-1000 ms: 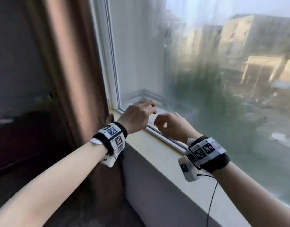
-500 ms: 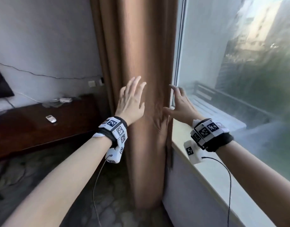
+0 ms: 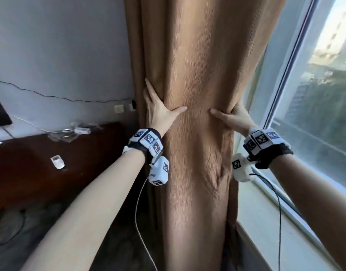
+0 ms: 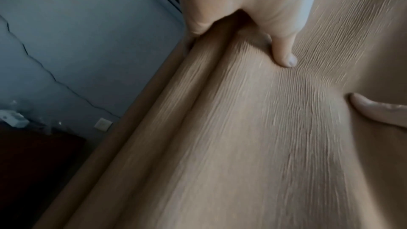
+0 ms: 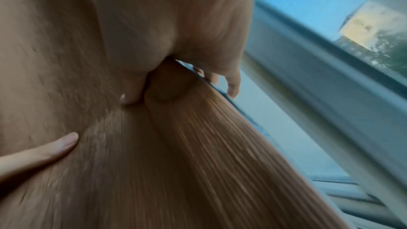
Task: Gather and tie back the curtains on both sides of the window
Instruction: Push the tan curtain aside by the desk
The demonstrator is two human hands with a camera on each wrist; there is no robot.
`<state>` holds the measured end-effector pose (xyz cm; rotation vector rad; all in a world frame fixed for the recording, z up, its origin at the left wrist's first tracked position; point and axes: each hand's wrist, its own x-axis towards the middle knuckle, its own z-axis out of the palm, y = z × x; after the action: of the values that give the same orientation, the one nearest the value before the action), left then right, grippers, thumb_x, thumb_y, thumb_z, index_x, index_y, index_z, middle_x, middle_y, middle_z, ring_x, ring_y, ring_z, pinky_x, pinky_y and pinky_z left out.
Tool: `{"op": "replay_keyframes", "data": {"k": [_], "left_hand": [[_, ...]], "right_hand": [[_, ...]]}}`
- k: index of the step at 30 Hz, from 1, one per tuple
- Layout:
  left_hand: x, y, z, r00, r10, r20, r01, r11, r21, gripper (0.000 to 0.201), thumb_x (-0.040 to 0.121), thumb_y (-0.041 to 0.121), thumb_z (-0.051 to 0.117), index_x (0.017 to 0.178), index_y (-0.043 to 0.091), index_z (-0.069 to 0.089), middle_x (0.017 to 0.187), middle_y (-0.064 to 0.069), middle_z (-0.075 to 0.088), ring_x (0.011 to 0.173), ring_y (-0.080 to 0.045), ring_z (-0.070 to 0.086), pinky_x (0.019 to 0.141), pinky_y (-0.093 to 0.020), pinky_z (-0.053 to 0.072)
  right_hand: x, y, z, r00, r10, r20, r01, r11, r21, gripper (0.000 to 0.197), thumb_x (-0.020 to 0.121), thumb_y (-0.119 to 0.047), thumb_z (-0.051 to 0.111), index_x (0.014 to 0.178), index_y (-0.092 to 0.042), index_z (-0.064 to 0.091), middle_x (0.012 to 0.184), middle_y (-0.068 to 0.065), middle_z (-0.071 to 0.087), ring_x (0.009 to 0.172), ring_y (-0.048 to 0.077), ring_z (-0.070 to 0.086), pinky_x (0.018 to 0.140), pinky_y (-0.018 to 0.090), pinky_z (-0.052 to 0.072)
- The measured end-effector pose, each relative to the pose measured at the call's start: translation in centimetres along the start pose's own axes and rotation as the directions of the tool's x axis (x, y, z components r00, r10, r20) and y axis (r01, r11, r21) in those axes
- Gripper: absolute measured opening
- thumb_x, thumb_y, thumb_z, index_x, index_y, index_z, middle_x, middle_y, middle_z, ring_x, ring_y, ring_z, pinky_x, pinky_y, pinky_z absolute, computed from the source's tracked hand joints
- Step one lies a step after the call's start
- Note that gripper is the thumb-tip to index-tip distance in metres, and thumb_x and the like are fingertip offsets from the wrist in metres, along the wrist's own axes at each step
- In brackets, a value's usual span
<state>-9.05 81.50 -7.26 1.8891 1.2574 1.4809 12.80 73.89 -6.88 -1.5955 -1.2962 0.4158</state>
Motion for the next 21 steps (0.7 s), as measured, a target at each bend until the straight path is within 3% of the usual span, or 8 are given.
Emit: {"op": "replay_keyframes", "data": {"k": [2, 4, 6, 9, 10, 14, 17, 21], "left_hand": [[3.5, -2.0, 0.8, 0.995, -0.083, 0.047, 0.085, 0.995, -0.051, 0.118, 0.065, 0.048, 0.083, 0.151, 0.009, 0.013, 0.148, -0.013, 0.038, 0.135, -0.025, 0.040, 0.107, -0.030, 0.034], [7.7, -4.1, 1.6, 0.990, -0.103, 0.097, 0.104, 0.995, -0.008, 0.086, 0.072, 0.050, 0.078, 0.134, 0.002, 0.044, 0.126, -0.011, 0.060, 0.117, -0.026, 0.057, 0.089, -0.026, 0.046], [11.8, -6.2, 2.4, 0.987, -0.067, 0.147, 0.066, 0.998, 0.013, 0.067, 0.079, 0.050, 0.072, 0.118, -0.002, 0.057, 0.112, -0.013, 0.066, 0.104, -0.028, 0.063, 0.080, -0.027, 0.050], [17.3, -8.8, 3.1, 0.987, -0.028, 0.156, 0.027, 1.000, 0.013, 0.058, 0.085, 0.050, 0.065, 0.109, -0.002, 0.060, 0.107, -0.017, 0.066, 0.099, -0.033, 0.064, 0.082, -0.040, 0.053], [20.3, -10.3, 3.3, 0.988, -0.021, 0.150, 0.018, 0.999, 0.026, 0.058, 0.085, 0.053, 0.063, 0.108, -0.001, 0.061, 0.106, -0.016, 0.067, 0.099, -0.034, 0.064, 0.082, -0.041, 0.053], [28.9, -15.2, 4.3, 0.984, -0.008, 0.177, -0.007, 0.996, 0.086, 0.063, 0.085, 0.063, 0.054, 0.104, 0.004, 0.064, 0.100, -0.012, 0.070, 0.095, -0.033, 0.065, 0.081, -0.043, 0.053], [34.2, -17.8, 5.1, 0.979, 0.020, 0.202, -0.035, 0.997, 0.075, 0.056, 0.088, 0.057, 0.054, 0.109, 0.006, 0.065, 0.104, -0.012, 0.070, 0.099, -0.031, 0.065, 0.084, -0.040, 0.052], [40.6, -22.0, 6.3, 0.981, 0.032, 0.190, -0.046, 0.996, 0.071, 0.051, 0.092, 0.051, 0.054, 0.107, 0.004, 0.065, 0.102, -0.014, 0.070, 0.099, -0.032, 0.064, 0.078, -0.030, 0.048]], "right_hand": [[3.2, -0.1, 2.0, 1.000, -0.013, -0.013, 0.013, 1.000, 0.012, 0.102, 0.071, -0.055, 0.076, 0.148, -0.018, 0.019, 0.139, -0.002, 0.049, 0.124, 0.015, 0.050, 0.106, 0.037, 0.043], [7.9, 0.2, 4.7, 0.998, -0.016, -0.054, 0.016, 1.000, -0.002, 0.094, 0.077, -0.051, 0.072, 0.148, -0.017, 0.021, 0.139, 0.000, 0.049, 0.124, 0.016, 0.050, 0.107, 0.037, 0.041], [12.2, 0.0, 7.1, 0.996, 0.018, -0.087, -0.021, 0.999, -0.025, 0.082, 0.080, -0.052, 0.068, 0.143, -0.015, 0.031, 0.129, -0.003, 0.054, 0.113, 0.017, 0.054, 0.101, 0.034, 0.044], [18.5, -0.1, 10.0, 0.996, 0.053, -0.078, -0.064, 0.987, -0.150, 0.033, 0.092, -0.043, 0.058, 0.114, -0.019, 0.053, 0.092, -0.006, 0.057, 0.079, 0.010, 0.053, 0.086, 0.030, 0.040], [21.3, -0.5, 11.6, 0.996, 0.053, -0.077, -0.065, 0.985, -0.157, 0.032, 0.093, -0.043, 0.055, 0.113, -0.017, 0.053, 0.095, -0.004, 0.059, 0.081, 0.011, 0.054, 0.087, 0.031, 0.040], [28.9, -1.4, 16.4, 0.989, 0.089, -0.117, -0.114, 0.968, -0.225, 0.065, 0.096, -0.048, 0.046, 0.146, -0.009, 0.032, 0.137, 0.012, 0.051, 0.125, 0.030, 0.049, 0.105, 0.035, 0.035], [34.3, -1.4, 19.7, 0.979, 0.105, -0.174, -0.150, 0.951, -0.269, 0.078, 0.089, -0.054, 0.044, 0.151, -0.014, 0.019, 0.143, 0.015, 0.045, 0.128, 0.034, 0.046, 0.109, 0.044, 0.035], [40.8, -1.7, 24.1, 0.976, 0.137, -0.170, -0.186, 0.928, -0.321, 0.070, 0.097, -0.045, 0.041, 0.150, -0.007, 0.016, 0.145, 0.019, 0.040, 0.127, 0.037, 0.045, 0.104, 0.038, 0.037]]}}
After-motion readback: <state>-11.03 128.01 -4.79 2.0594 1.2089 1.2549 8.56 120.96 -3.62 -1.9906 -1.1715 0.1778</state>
